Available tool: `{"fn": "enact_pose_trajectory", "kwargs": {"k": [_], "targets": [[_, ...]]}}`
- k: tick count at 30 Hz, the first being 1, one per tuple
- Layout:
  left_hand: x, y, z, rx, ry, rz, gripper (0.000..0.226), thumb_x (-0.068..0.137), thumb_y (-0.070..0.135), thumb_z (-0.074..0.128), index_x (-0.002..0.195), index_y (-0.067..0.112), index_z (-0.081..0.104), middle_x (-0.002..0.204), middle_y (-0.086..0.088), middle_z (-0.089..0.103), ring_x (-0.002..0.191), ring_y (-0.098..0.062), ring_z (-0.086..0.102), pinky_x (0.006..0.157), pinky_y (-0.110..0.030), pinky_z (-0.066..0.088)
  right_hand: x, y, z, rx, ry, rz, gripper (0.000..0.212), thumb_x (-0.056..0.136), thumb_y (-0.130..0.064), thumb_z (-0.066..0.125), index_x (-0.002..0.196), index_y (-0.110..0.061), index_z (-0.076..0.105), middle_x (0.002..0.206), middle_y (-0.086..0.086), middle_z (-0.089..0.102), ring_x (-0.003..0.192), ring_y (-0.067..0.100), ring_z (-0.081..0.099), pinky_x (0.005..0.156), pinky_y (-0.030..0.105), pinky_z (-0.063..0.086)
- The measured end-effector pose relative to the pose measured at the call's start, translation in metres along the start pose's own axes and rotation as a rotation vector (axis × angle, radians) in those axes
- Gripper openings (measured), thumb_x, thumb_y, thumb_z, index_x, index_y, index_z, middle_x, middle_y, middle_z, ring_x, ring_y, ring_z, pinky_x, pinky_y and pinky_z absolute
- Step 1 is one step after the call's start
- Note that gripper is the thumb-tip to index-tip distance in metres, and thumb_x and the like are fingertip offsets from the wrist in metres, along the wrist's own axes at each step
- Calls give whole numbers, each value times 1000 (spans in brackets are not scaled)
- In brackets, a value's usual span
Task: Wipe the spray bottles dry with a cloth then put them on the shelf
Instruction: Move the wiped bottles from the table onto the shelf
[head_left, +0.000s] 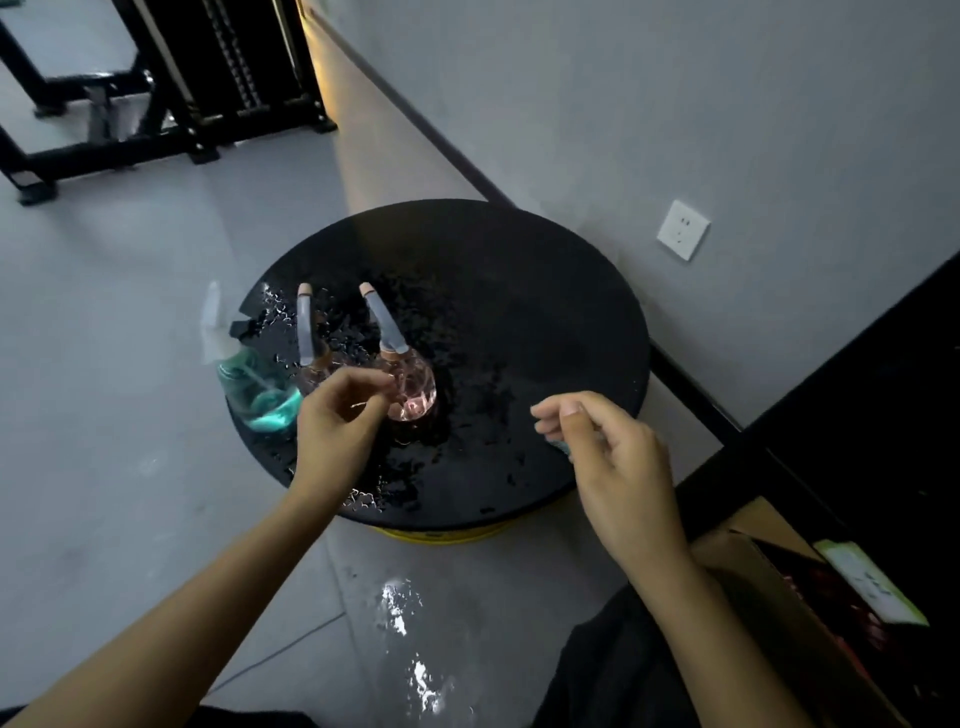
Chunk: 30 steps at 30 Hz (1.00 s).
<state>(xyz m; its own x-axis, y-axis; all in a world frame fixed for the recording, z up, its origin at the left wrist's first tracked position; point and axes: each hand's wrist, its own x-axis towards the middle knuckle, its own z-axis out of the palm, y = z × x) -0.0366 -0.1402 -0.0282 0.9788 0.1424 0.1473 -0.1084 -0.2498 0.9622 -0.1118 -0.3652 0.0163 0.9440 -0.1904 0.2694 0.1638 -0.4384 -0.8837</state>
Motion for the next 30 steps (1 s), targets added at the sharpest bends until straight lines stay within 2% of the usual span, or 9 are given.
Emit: {"fn": "enact_pose_trajectory", "kwargs": {"k": [3, 5, 8, 10, 12, 17, 21, 25, 30], "targets": [[11, -20, -6, 43, 32, -23, 24, 84, -7, 62, 96, 14, 64, 98, -2, 69, 89, -16, 67, 88, -42, 55, 3, 2, 18, 7, -30, 17, 38, 92, -41, 36, 91, -23, 69, 85, -12, 68, 82, 7, 64, 68, 31, 50], [20, -34, -3, 70, 2, -52, 30, 85, -2, 65, 110, 14, 60, 107, 0, 67, 99, -14, 66, 95, -44, 53, 3, 6, 28, 6, -35, 7, 37, 93, -39, 37, 90, -21, 70, 85, -13, 67, 82, 5, 64, 67, 29, 50], [34, -50, 8, 164, -49, -82, 51, 85, 12, 70, 132, 14, 49, 121, 7, 58, 113, -12, 58, 103, -37, 46, 2, 14, 41, 3, -55, 29, 37, 92, -39, 37, 90, -21, 70, 84, -13, 67, 82, 4, 64, 68, 29, 51], [42, -53, 18, 193, -70, -84, 61, 85, 15, 71, 138, 11, 42, 125, 8, 53, 115, -9, 52, 103, -29, 42, 0, 20, 45, -11, -69, 50, 38, 92, -40, 37, 90, -21, 70, 84, -13, 68, 83, 3, 64, 69, 27, 51], [51, -56, 27, 181, -41, -51, 61, 84, 15, 73, 138, 10, 43, 129, 2, 57, 115, -11, 55, 102, -28, 43, -1, 23, 47, -26, -85, 57, 38, 92, -40, 37, 90, -22, 70, 84, -13, 68, 84, 4, 65, 69, 28, 51], [68, -74, 42, 140, 10, -79, 56, 77, 25, 80, 123, 20, 48, 115, 0, 63, 105, -15, 62, 94, -42, 51, 0, 30, 45, -38, -99, 72, 34, 93, -39, 38, 90, -24, 70, 83, -15, 68, 84, 5, 65, 68, 26, 52], [70, -85, 44, 229, -65, -25, 69, 69, 23, 86, 125, 13, 47, 124, -6, 53, 114, -19, 52, 97, -32, 43, -1, 35, 45, -47, -102, 80, 30, 95, -32, 41, 91, -21, 70, 84, -16, 68, 85, 2, 65, 70, 21, 52], [70, -91, 42, 274, -116, 27, 74, 65, 15, 87, 127, 13, 45, 125, -4, 48, 116, -18, 47, 95, -27, 39, -3, 39, 48, -46, -109, 104, 27, 95, -27, 43, 90, -22, 69, 84, -16, 68, 85, 1, 65, 70, 18, 51], [72, -97, 41, 301, -175, 31, 83, 60, 17, 88, 127, 19, 41, 123, -3, 50, 117, -23, 49, 98, -42, 45, -3, 40, 48, -40, -106, 108, 31, 93, -35, 39, 90, -25, 69, 88, -18, 67, 86, 2, 65, 70, 21, 52]]}}
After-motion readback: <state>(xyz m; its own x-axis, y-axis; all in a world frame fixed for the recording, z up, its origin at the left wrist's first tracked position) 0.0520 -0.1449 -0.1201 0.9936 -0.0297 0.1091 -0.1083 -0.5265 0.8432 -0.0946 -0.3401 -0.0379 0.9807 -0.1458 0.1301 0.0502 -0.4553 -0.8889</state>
